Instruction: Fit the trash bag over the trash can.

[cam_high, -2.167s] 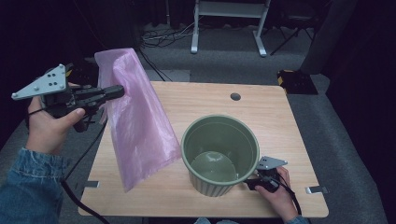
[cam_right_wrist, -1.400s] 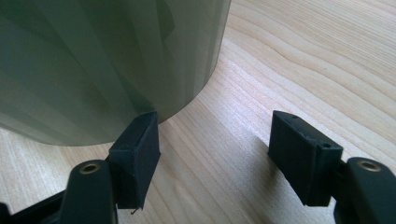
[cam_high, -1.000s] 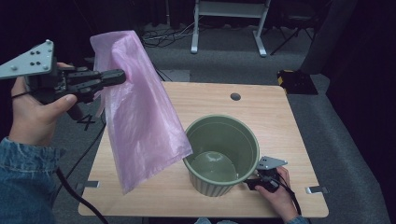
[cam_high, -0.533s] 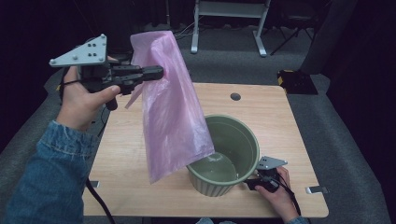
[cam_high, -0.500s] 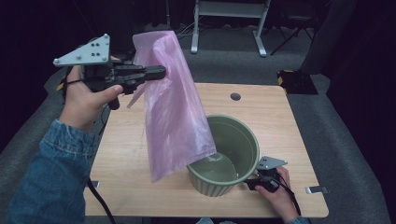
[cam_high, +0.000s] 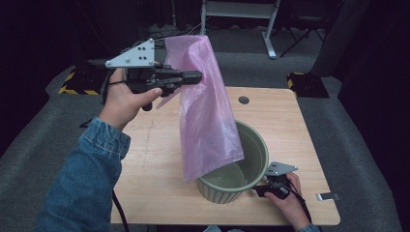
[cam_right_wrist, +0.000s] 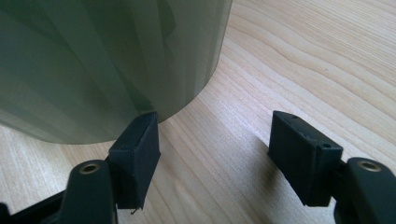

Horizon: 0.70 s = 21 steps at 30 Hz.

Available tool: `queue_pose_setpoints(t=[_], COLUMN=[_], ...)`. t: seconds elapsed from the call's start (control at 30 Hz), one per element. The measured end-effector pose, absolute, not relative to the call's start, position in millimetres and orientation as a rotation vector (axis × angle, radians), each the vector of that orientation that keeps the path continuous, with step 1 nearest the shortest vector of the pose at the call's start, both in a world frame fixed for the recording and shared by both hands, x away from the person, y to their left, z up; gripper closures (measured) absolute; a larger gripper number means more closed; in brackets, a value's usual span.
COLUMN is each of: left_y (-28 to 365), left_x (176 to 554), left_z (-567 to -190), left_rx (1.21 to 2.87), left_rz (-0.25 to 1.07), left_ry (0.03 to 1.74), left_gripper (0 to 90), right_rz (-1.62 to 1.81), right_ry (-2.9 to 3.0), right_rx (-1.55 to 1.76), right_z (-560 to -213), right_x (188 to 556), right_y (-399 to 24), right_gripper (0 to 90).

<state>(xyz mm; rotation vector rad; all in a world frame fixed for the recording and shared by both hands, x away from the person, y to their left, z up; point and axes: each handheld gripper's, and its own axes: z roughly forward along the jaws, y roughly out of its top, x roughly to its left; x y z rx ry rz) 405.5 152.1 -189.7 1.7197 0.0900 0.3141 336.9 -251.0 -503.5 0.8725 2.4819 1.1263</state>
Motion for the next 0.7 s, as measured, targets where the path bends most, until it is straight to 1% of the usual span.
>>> queue_pose_setpoints(t=[0.07, 0.13, 0.23, 0.57, 0.7], left_y=[145, 138, 133, 124, 118], left_x=[408, 410, 413, 419, 418], left_z=[-196, -205, -215, -242, -258], left_rx=[1.733, 1.751, 1.758, 1.821, 1.832], left_rz=[0.312, 0.31, 0.291, 0.283, 0.259], left_ry=[0.089, 0.09, 0.095, 0.116, 0.117], left_gripper=[89.9, 89.9, 89.9, 89.9, 89.9], right_rz=[1.122, 1.107, 1.124, 1.178, 1.192], right_ry=[2.47, 2.455, 2.428, 2.377, 2.357], right_rx=[0.886, 0.904, 0.942, 0.972, 0.982], right_z=[-504, -501, -497, -484, -478], right_x=[335, 334, 334, 332, 331], right_y=[-252, -257, -263, -277, -283], right_gripper=[34.9, 41.1, 39.0, 39.0, 39.3])
